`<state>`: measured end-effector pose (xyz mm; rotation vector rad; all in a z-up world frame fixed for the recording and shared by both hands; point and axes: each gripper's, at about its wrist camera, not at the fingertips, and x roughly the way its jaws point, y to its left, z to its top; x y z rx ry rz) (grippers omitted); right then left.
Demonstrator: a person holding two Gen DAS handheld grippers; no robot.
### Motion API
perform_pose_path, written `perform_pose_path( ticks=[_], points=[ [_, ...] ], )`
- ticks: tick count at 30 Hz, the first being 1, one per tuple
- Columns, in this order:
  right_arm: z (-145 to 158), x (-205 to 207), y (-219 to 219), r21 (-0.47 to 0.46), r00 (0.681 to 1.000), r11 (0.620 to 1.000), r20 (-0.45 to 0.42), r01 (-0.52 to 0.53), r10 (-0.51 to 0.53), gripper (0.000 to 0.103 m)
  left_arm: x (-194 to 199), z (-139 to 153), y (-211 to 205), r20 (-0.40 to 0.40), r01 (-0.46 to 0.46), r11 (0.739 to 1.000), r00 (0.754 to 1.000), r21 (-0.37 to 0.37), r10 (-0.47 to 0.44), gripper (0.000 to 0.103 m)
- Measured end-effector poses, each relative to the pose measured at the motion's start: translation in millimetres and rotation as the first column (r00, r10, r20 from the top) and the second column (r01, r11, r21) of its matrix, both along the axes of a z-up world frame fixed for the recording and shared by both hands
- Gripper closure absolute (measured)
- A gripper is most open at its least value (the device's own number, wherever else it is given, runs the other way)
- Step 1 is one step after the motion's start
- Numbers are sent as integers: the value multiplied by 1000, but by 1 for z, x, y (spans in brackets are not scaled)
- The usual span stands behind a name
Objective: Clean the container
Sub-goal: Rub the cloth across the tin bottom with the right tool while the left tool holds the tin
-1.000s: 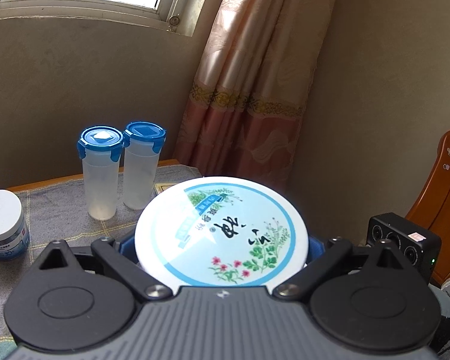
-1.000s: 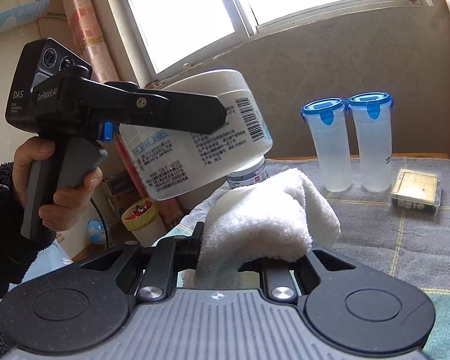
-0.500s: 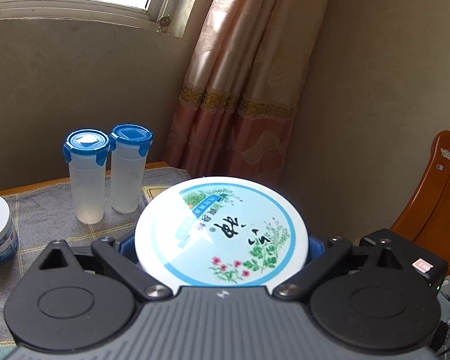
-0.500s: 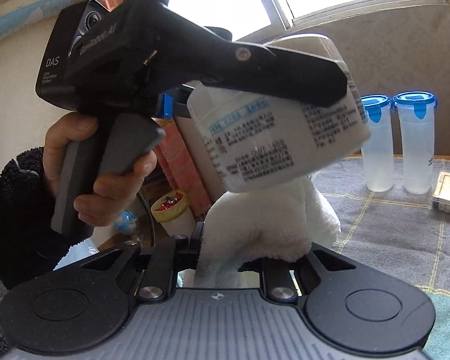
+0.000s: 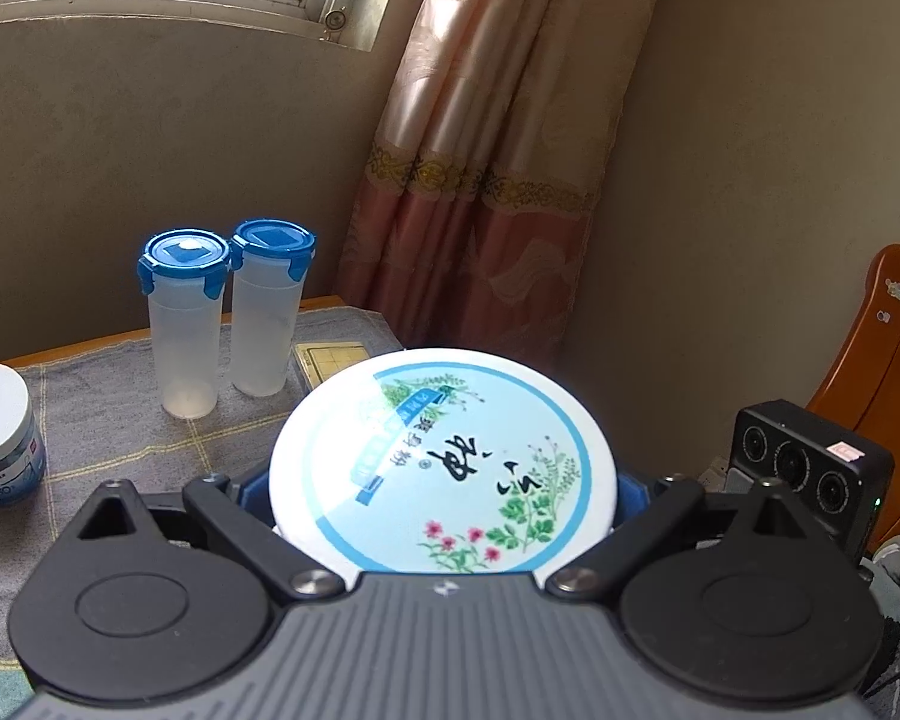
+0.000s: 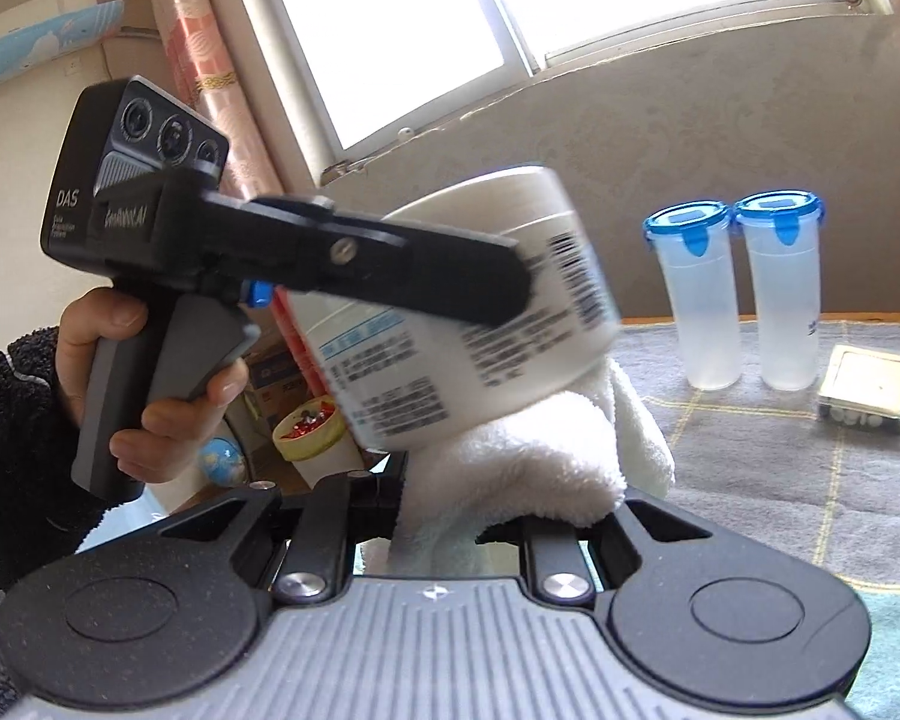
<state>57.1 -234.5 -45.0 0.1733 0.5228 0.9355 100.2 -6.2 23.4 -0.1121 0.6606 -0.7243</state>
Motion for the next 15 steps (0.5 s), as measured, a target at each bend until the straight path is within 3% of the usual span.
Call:
perform_pose_path(
  ticks=[6, 15],
  points=[
    [3, 1, -10, -2, 1000, 1000, 8, 29, -29, 82, 1, -1, 7, -6, -22, 1000, 1000, 17, 22, 6],
    [-1, 12, 3, -4, 1000, 1000, 13, 5, -5, 84, 2, 12, 6, 40, -30, 999, 999, -19, 31, 6]
  ],
)
